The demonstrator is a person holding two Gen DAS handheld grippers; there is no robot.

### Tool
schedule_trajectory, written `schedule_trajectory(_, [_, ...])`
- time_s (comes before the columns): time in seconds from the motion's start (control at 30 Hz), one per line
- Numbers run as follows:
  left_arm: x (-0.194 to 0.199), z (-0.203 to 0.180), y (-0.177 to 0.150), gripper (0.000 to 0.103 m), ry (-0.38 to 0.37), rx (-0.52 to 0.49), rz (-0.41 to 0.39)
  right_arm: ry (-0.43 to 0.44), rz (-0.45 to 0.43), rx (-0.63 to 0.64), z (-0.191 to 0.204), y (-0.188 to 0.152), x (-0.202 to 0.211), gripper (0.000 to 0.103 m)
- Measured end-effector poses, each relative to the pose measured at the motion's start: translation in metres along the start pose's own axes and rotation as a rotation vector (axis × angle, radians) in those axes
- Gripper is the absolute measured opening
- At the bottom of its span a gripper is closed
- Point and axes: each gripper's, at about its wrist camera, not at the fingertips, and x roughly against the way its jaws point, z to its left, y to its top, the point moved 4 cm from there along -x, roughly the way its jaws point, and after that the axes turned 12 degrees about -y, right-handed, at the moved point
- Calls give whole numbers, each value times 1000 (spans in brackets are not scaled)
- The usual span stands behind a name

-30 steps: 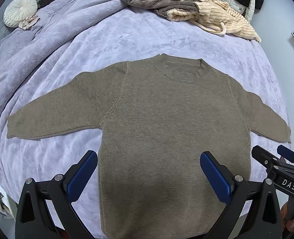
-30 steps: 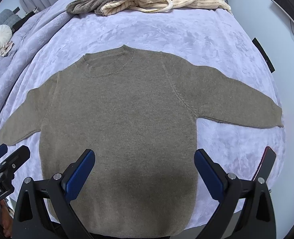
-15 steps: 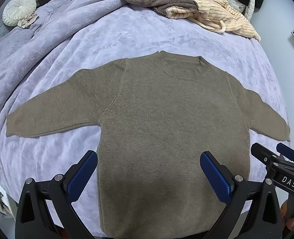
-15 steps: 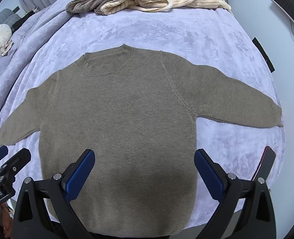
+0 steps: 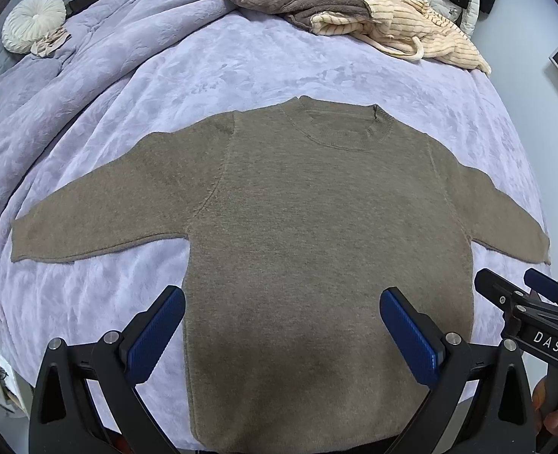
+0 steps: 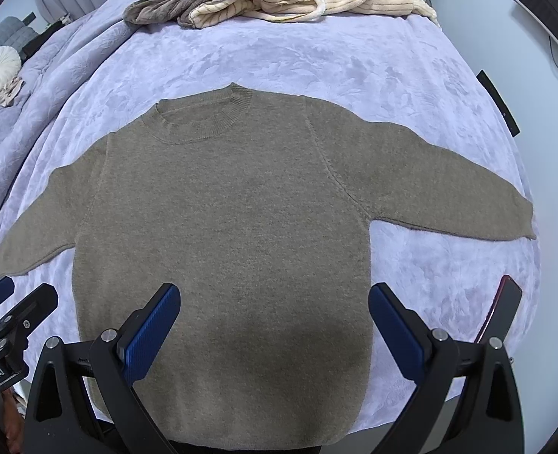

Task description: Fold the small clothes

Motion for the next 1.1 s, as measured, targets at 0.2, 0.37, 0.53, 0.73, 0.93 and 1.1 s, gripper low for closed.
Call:
schedule_trajectory(0.2, [0, 1, 0, 103, 7, 2, 3, -1, 2, -1, -2, -2, 0, 100])
schedule_trajectory(0.37, [0, 2, 0, 103, 8, 1, 3, -2, 4, -1, -3, -1, 0, 100])
schedule_trajectory(0.53, [0, 3, 0, 103, 9, 4, 8, -1, 5, -2, -2, -1, 0, 100])
schedule_trajectory(0.73, [0, 4, 0, 103, 10, 6, 10, -2, 5, -2, -2, -2, 0, 100])
schedule_trajectory(0.93, [-2, 6, -3, 103, 14, 5, 15, -4, 7, -2, -2, -4, -1, 100])
schedule_trajectory(1.1, [-3, 8, -3, 103, 15, 12, 19, -3, 11, -1, -1, -5, -2, 100])
